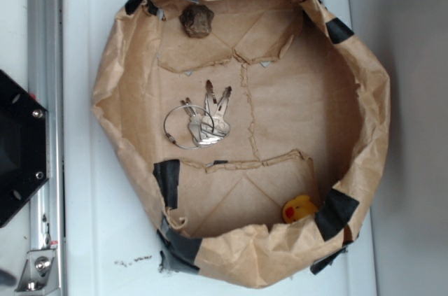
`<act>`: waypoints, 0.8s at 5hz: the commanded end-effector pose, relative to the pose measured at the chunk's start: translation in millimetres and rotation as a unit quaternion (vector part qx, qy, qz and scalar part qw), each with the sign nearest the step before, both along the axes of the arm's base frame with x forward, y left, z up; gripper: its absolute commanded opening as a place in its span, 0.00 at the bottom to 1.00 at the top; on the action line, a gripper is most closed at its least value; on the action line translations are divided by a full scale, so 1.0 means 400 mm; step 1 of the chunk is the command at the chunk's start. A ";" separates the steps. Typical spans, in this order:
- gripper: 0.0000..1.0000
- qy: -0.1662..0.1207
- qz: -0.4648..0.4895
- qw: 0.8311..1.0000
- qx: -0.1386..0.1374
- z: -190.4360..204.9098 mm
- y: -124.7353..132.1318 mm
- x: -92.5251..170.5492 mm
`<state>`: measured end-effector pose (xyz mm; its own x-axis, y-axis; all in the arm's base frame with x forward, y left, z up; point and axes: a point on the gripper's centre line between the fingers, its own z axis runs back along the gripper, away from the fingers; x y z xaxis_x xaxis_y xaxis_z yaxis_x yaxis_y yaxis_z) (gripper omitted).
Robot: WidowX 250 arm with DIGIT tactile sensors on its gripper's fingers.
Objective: Grab the silver keys.
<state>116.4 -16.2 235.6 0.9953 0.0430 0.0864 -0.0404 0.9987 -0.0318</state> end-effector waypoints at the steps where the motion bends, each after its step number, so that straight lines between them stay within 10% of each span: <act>1: 1.00 0.000 0.000 1.000 0.000 0.000 0.000 0.000; 3: 1.00 -0.040 -0.033 0.998 -0.032 -0.023 0.017 0.201; 4: 1.00 -0.011 -0.021 0.998 -0.058 -0.062 0.049 0.243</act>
<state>210.4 0.0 197.1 0.9985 0.0042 0.0543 0.0041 0.9882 -0.1531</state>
